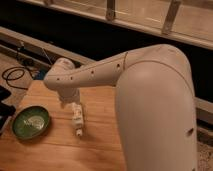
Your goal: Place the bottle in the ceramic bowl
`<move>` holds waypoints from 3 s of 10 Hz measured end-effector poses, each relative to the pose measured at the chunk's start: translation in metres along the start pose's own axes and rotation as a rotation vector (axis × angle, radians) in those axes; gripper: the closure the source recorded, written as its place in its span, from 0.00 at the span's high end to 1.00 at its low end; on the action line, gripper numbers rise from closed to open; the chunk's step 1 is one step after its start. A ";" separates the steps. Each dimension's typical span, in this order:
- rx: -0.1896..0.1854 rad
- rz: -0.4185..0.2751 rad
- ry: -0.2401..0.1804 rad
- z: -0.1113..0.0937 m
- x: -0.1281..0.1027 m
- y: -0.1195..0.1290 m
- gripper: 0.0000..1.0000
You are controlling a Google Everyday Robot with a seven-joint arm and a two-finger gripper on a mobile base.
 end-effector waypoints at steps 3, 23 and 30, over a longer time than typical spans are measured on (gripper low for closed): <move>0.004 0.003 0.000 0.001 -0.001 -0.002 0.65; 0.246 -0.042 0.195 0.106 -0.002 0.005 0.65; 0.104 0.066 0.232 0.126 0.003 -0.040 0.65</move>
